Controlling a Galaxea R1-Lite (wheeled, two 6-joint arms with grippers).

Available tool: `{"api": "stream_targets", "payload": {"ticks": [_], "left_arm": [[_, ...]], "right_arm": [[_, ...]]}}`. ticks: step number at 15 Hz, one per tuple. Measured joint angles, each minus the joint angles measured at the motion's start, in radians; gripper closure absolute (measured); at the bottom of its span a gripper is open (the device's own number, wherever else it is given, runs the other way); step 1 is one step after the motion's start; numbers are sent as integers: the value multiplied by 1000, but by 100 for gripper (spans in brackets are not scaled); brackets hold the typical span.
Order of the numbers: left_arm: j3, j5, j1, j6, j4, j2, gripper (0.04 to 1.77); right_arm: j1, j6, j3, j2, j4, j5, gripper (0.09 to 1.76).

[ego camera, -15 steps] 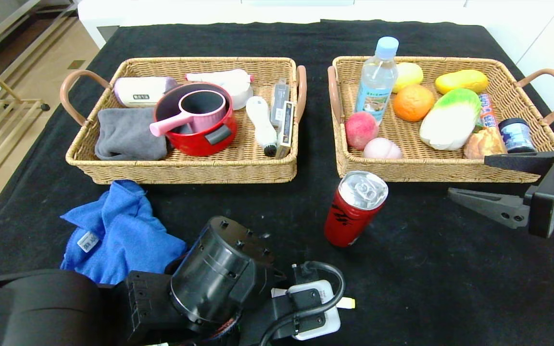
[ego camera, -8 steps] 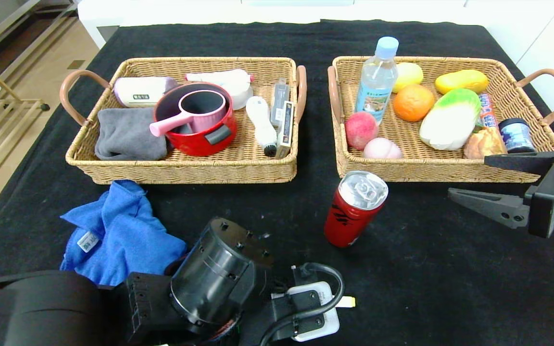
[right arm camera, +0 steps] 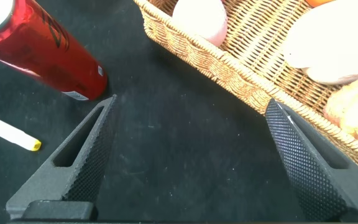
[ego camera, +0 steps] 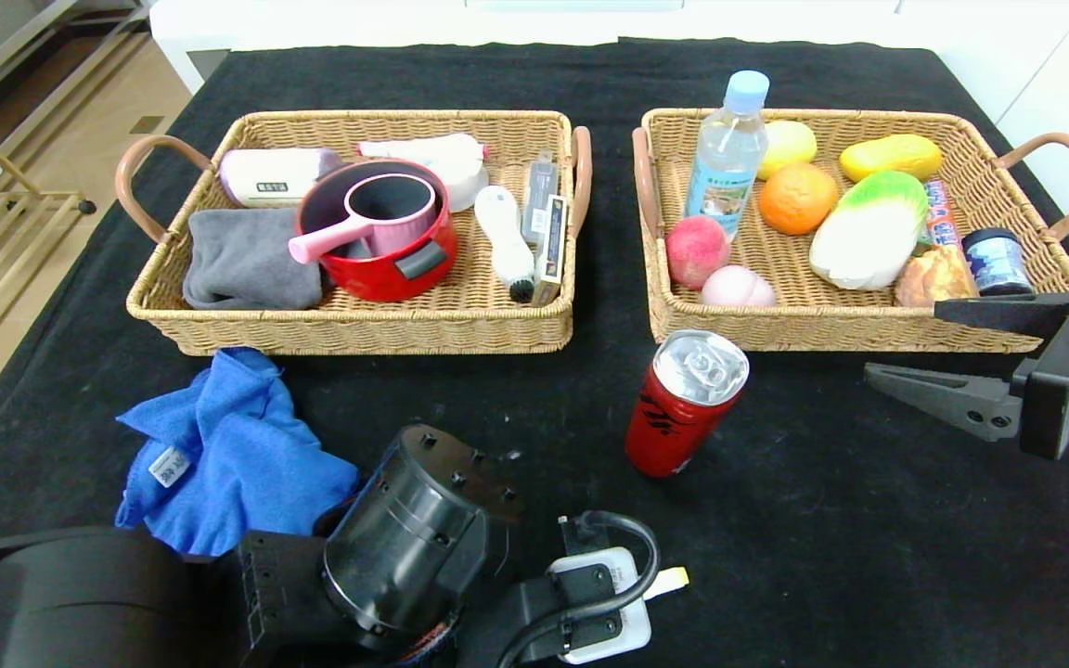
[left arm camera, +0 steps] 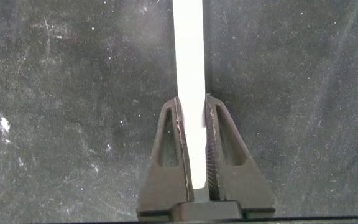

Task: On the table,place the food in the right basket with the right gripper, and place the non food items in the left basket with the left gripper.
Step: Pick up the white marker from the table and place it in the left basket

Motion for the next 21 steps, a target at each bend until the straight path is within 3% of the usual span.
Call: {"api": "stream_targets", "payload": {"ticks": [12, 21], "left_arm": [[10, -4, -4, -3, 3, -24, 157], [39, -5, -21, -7, -2, -185, 157]], "right_arm": [[0, 0, 0, 0, 0, 0, 14], [0, 0, 0, 0, 0, 0, 14]]}}
